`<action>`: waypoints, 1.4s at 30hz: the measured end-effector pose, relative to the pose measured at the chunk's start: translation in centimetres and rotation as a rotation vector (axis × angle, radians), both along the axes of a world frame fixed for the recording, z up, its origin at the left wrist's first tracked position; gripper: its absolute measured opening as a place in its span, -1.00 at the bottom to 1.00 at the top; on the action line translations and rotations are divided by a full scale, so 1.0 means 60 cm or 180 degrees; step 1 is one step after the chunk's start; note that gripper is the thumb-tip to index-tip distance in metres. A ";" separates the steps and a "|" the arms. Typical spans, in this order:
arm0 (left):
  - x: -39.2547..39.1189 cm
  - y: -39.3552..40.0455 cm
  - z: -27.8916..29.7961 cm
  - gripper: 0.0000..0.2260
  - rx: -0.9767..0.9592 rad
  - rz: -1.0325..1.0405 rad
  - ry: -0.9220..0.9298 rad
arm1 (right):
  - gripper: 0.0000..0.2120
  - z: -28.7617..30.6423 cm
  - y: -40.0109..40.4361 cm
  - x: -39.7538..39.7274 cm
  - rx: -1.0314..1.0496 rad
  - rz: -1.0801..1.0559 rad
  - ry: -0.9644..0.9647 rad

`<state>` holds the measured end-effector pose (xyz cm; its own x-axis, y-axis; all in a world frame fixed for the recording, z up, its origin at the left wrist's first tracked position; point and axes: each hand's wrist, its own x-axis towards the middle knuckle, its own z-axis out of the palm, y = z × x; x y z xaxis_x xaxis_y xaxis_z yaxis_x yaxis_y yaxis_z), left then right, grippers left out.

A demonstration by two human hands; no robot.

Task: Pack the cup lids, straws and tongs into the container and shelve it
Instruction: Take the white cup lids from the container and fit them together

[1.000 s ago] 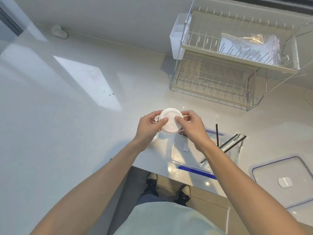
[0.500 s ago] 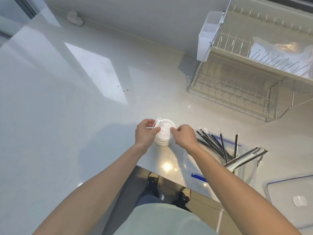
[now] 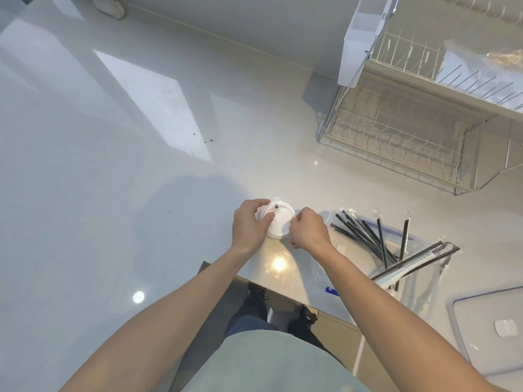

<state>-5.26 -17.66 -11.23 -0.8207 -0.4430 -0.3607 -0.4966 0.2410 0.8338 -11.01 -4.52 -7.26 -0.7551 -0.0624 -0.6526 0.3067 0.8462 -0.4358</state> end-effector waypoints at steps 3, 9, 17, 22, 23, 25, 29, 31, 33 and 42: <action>-0.005 0.008 -0.002 -0.72 -0.0023 -0.0135 0.0027 | -0.83 0.012 -0.004 -0.003 0.0105 0.0028 -0.0091; -0.009 0.007 -0.010 -0.64 0.0006 -0.0242 -0.0061 | -0.84 0.015 -0.011 -0.009 0.0203 0.0219 -0.0112; -0.006 0.001 -0.011 -0.58 0.0030 -0.0242 0.0041 | -0.85 0.013 0.002 -0.015 0.0095 0.0395 -0.0205; 0.004 0.001 -0.015 -0.60 0.0031 -0.0201 0.0077 | -0.83 0.004 0.006 -0.014 0.0116 0.0529 -0.0102; 0.006 0.002 -0.016 -0.60 0.0019 -0.0209 0.0079 | -0.82 0.002 0.007 -0.014 0.0182 0.0566 -0.0050; 0.005 0.002 -0.016 -0.61 -0.0001 -0.0222 0.0054 | -0.84 0.001 0.006 -0.017 0.0236 0.0631 0.0008; -0.001 -0.002 -0.013 -0.60 0.0101 -0.0193 -0.0069 | -0.93 0.004 0.000 -0.024 0.0239 0.0705 0.0057; -0.005 -0.004 -0.012 -0.59 0.0091 -0.0209 -0.0121 | -0.92 0.006 0.001 -0.022 0.0313 0.0775 0.0174; -0.012 -0.004 -0.008 -0.59 0.0032 -0.0252 -0.0212 | -0.90 0.007 0.008 -0.020 0.0368 0.0810 0.0305; -0.054 0.073 0.066 -0.66 -0.0734 -0.0494 0.0582 | -0.78 0.059 0.114 0.010 -0.0276 0.0110 0.1355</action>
<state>-8.48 -13.30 -7.25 -0.9267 -0.3605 -0.1060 -0.2864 0.4948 0.8204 -10.43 2.30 -3.73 -0.9522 -0.1332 -0.2747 0.0564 0.8076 -0.5871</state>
